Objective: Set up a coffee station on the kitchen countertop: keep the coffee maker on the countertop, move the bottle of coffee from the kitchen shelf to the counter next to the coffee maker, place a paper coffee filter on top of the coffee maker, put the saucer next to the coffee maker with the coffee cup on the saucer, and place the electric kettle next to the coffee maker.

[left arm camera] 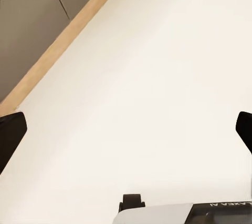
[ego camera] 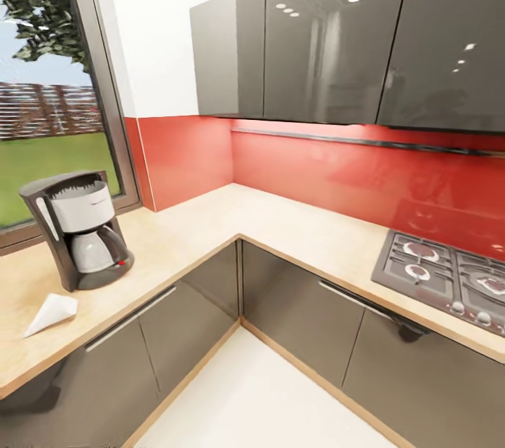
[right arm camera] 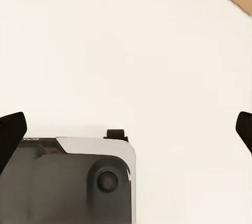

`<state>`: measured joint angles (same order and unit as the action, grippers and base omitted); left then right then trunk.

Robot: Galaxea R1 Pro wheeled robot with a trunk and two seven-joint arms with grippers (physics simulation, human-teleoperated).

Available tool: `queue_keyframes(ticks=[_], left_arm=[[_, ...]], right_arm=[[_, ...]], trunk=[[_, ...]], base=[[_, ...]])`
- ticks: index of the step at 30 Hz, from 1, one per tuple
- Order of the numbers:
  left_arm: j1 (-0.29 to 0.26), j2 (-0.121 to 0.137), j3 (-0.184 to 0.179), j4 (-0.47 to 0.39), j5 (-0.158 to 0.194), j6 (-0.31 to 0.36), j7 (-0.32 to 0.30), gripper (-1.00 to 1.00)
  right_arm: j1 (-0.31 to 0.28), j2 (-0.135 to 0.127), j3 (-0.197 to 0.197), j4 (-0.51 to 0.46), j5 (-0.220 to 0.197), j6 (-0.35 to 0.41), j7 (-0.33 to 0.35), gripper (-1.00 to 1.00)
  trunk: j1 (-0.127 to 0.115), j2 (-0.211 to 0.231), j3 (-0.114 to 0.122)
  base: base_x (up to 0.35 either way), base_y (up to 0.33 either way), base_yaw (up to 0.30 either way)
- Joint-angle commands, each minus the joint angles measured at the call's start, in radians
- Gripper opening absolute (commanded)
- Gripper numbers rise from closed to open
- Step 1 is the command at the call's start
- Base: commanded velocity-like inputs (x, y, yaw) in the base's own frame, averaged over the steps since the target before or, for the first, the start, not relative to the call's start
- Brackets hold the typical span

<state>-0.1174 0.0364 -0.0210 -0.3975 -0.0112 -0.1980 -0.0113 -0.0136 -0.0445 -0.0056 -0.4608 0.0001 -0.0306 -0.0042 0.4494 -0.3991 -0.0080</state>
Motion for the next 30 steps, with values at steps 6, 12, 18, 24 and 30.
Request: queue_keyframes(ticks=[6,12,18,24,30], left_arm=[[-0.001,0.000,-0.002,0.002,-0.001,-0.003,-0.001,1.00],[-0.001,0.001,0.000,0.002,-0.001,-0.003,-0.001,1.00],[0.004,0.008,0.003,0.026,0.003,0.005,-0.001,1.00],[0.004,0.012,0.002,0.172,0.001,0.014,0.007,1.00],[0.003,0.035,0.010,0.306,0.006,0.020,0.039,1.00]], right_arm=[[0.000,0.000,-0.001,0.001,0.000,-0.003,0.000,1.00],[0.000,0.000,-0.001,0.001,0.000,-0.003,0.000,1.00],[-0.001,0.000,-0.001,0.002,0.000,-0.003,0.000,1.00],[0.000,0.000,-0.001,0.002,0.000,-0.003,0.000,1.00],[0.000,0.000,-0.001,0.002,0.000,-0.003,0.000,1.00]], trunk=[[0.001,-0.001,-0.001],[0.001,-0.001,-0.001],[0.001,-0.001,-0.001],[0.001,-0.001,-0.001],[0.001,-0.001,-0.001]], base=[[0.070,-0.261,0.278],[0.009,-0.189,0.277],[0.001,-0.024,0.277],[0.000,-0.002,0.278],[0.000,0.000,0.278]])
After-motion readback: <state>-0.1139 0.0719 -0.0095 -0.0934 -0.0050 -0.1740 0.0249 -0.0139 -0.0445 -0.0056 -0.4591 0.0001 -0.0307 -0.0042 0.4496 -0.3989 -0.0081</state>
